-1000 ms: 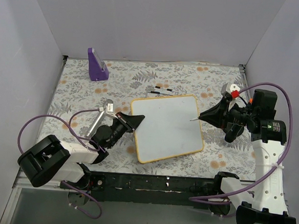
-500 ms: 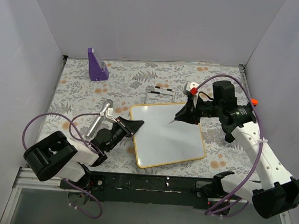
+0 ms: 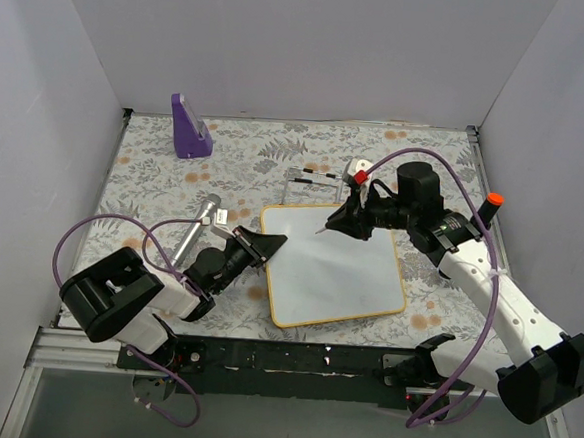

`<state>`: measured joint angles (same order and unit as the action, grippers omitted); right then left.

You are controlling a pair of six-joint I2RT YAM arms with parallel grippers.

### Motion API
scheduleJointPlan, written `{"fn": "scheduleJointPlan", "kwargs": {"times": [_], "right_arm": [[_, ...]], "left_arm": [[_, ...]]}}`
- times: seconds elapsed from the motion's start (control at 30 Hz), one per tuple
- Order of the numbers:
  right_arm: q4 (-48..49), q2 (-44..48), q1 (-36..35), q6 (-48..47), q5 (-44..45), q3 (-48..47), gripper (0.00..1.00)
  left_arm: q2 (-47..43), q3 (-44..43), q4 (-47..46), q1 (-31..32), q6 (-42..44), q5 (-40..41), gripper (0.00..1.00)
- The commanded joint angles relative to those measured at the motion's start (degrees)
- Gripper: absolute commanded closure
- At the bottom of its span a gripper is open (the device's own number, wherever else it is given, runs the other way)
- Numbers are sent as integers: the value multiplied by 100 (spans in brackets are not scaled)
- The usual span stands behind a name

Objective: Write a sentence on the whiteboard
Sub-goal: Write on the whiteboard with the whiteboard marker without the cap.

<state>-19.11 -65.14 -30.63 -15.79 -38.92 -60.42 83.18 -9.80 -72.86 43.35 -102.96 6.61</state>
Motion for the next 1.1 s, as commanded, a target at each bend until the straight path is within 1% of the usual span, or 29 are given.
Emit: {"fn": "scheduleJointPlan", "kwargs": {"times": [0.0, 0.23, 0.37, 0.53, 0.67, 0.77, 0.9, 0.97, 1.07], "right_arm": [[382, 20, -39, 120, 165, 40, 99], [408, -174, -22, 129, 244, -180, 99], [496, -236, -30, 251, 253, -216, 99], [724, -192, -30, 471, 253, -171, 99], [856, -174, -48, 682, 472, -294, 99], [927, -218, -48, 893, 727, -418, 99], [1024, -174, -48, 964, 780, -339, 99], [1024, -130, -48, 929, 833, -347, 99], [971, -95, -48, 937, 1140, -443, 99]], "left_arm": [[-108, -48, -1029, 33, 399, 7, 100], [-117, -153, -1248, 33, 934, -335, 100], [-126, -294, -1222, 33, 1085, -494, 100], [-170, -259, -1301, 33, 1137, -494, 100], [-258, -224, -1380, 24, 1129, -310, 100], [-223, -250, -1564, 33, 1050, 15, 100], [14, -382, -2003, 68, 988, 427, 100], [172, -531, -2100, 129, 1058, 569, 100], [383, -751, -2144, 235, 1243, 911, 100]]}}
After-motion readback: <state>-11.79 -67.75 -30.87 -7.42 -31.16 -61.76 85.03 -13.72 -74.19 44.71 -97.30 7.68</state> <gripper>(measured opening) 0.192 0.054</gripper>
